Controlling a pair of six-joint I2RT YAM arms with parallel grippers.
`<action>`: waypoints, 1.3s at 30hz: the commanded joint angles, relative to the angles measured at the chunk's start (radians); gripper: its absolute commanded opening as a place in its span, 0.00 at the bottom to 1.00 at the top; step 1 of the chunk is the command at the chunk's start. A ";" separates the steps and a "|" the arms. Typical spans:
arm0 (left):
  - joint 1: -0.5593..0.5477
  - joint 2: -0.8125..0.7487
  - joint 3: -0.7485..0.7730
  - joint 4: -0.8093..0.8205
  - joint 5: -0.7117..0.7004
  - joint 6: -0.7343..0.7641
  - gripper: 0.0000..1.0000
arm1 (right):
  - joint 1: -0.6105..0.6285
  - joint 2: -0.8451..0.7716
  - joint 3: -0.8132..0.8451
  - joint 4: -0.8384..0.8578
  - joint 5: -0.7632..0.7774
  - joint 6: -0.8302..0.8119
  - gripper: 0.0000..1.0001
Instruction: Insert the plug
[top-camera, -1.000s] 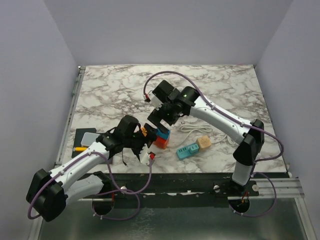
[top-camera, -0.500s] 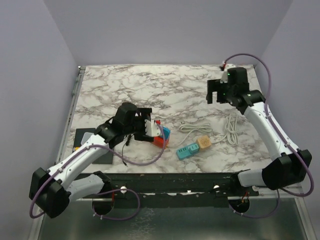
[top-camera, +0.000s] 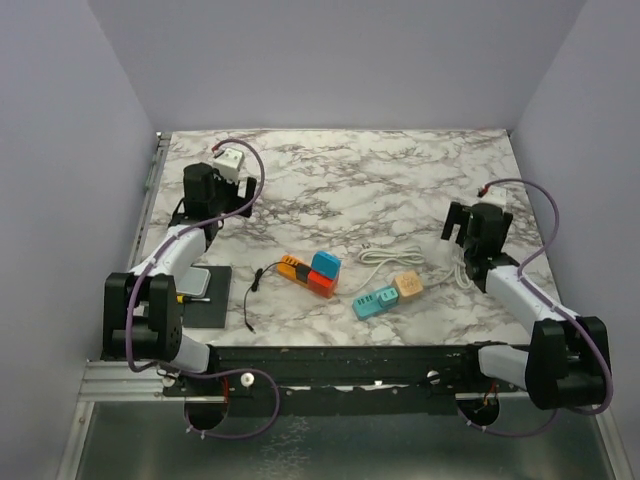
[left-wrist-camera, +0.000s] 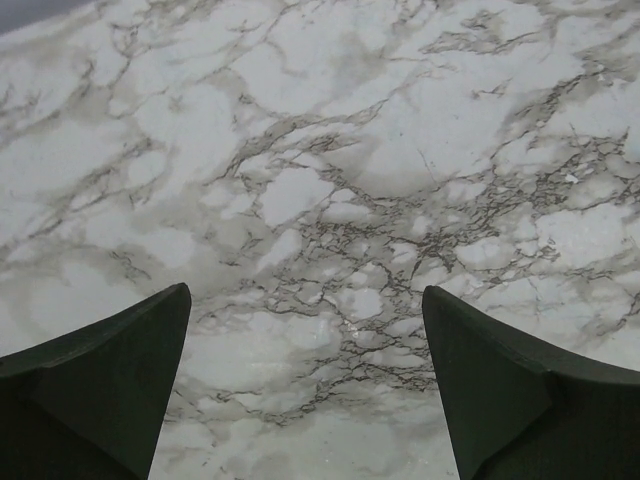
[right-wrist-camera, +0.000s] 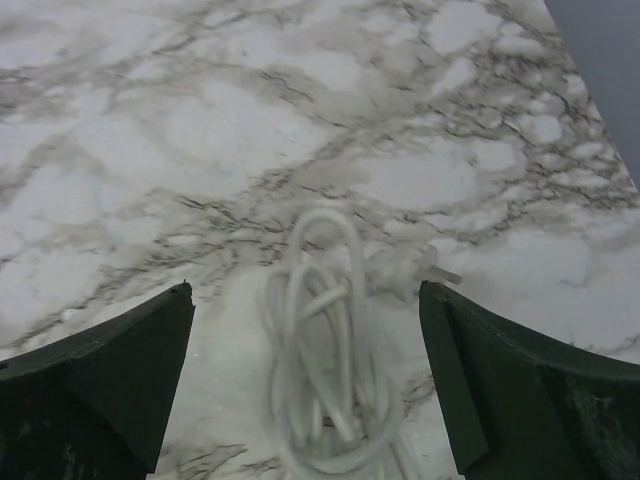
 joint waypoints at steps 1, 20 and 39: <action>0.040 0.051 -0.127 0.248 -0.028 -0.199 0.99 | -0.069 0.016 -0.131 0.365 0.113 0.034 1.00; 0.070 0.188 -0.526 0.936 -0.051 -0.240 0.99 | -0.112 0.280 -0.322 0.978 -0.057 -0.022 1.00; 0.024 0.207 -0.674 1.218 -0.237 -0.257 0.99 | -0.109 0.340 -0.385 1.144 -0.122 -0.053 1.00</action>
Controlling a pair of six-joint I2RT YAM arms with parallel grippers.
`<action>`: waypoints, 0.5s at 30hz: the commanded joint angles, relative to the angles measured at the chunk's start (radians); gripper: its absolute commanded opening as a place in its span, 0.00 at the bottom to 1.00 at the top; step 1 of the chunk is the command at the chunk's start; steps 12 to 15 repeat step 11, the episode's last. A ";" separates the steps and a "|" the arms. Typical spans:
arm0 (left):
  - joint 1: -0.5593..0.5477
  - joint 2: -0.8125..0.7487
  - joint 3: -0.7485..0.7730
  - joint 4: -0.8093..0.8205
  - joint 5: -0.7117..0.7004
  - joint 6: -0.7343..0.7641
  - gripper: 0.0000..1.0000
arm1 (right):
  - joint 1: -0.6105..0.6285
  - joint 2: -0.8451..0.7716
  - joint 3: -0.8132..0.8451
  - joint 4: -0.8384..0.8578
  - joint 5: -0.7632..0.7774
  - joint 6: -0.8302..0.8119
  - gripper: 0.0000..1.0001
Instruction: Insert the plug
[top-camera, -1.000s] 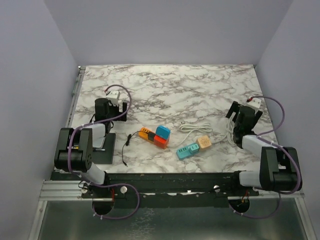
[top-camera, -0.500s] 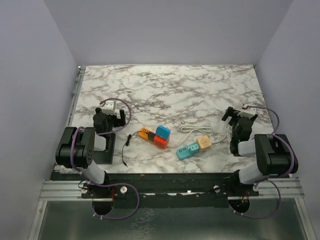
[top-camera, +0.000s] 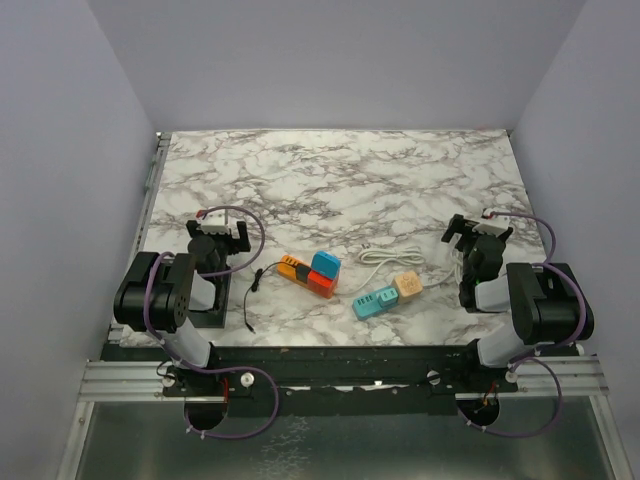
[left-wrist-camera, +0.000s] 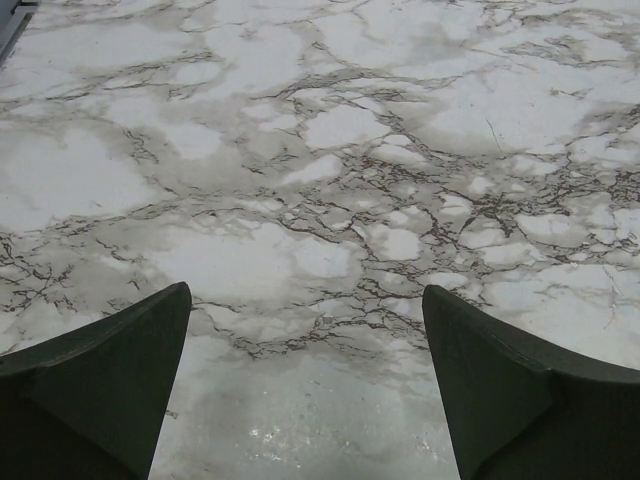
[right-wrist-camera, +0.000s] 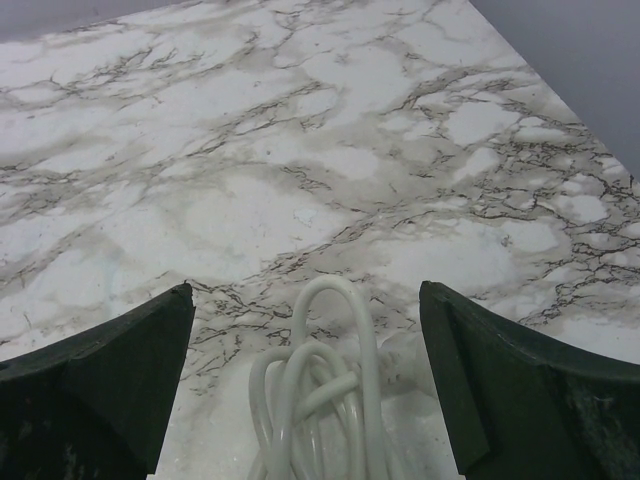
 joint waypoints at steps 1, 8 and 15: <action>-0.002 -0.002 0.000 0.040 -0.041 -0.008 0.99 | -0.001 -0.011 0.005 0.028 -0.015 -0.011 1.00; -0.002 0.004 0.005 0.040 -0.041 -0.008 0.99 | -0.001 0.006 -0.006 0.084 -0.019 -0.020 1.00; -0.003 0.001 0.002 0.040 -0.043 -0.008 0.99 | -0.001 0.004 -0.006 0.081 -0.019 -0.019 1.00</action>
